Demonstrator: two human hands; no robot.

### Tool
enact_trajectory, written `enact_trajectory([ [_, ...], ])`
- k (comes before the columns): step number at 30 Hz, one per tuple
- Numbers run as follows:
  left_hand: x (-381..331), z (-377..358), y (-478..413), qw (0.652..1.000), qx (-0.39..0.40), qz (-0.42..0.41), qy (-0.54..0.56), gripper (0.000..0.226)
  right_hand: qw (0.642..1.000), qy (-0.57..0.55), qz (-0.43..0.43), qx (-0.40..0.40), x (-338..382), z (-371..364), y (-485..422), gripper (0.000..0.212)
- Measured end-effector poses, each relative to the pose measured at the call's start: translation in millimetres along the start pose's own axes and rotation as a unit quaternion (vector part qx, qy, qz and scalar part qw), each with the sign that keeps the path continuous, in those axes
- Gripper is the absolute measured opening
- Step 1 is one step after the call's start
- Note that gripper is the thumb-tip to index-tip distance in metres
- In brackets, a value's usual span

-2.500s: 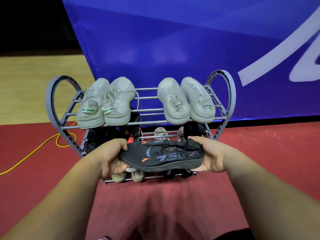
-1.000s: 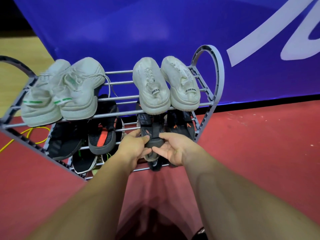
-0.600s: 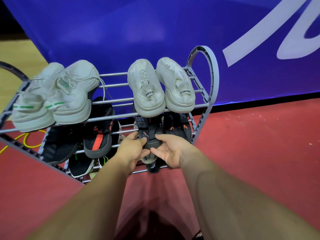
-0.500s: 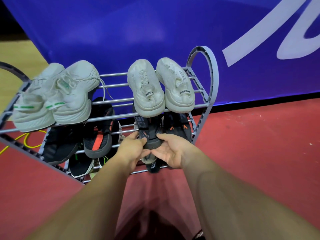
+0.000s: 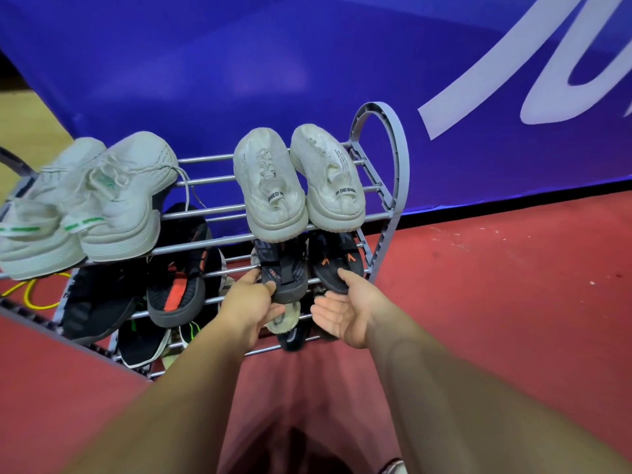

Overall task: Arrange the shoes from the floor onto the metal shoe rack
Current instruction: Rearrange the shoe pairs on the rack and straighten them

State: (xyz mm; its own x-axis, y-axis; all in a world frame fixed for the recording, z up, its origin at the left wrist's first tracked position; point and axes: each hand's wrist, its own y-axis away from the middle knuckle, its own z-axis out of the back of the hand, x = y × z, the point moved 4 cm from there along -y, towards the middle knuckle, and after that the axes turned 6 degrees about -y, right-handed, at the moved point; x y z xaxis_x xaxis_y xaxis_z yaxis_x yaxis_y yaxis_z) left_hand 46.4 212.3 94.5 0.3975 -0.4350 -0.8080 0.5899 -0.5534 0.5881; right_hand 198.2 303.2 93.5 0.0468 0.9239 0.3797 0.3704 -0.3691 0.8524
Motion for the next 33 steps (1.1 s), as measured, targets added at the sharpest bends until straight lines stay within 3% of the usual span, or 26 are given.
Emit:
enact_trajectory([
  [13,-11,4,18,0.998,-0.013,-0.013,-0.065,0.014,0.996,0.050,0.067,-0.027,12,3,3,0.040],
  [18,-29,16,41,0.992,-0.067,-0.061,-0.087,0.008,0.991,0.055,0.121,-0.016,26,7,39,0.033],
  [27,-42,-25,96,0.992,0.011,-0.097,-0.077,0.019,0.973,0.105,0.203,-0.043,40,45,121,0.022],
  [33,-35,-48,105,0.991,0.061,-0.064,-0.098,0.015,0.934,0.167,0.310,-0.065,66,71,177,0.031],
])
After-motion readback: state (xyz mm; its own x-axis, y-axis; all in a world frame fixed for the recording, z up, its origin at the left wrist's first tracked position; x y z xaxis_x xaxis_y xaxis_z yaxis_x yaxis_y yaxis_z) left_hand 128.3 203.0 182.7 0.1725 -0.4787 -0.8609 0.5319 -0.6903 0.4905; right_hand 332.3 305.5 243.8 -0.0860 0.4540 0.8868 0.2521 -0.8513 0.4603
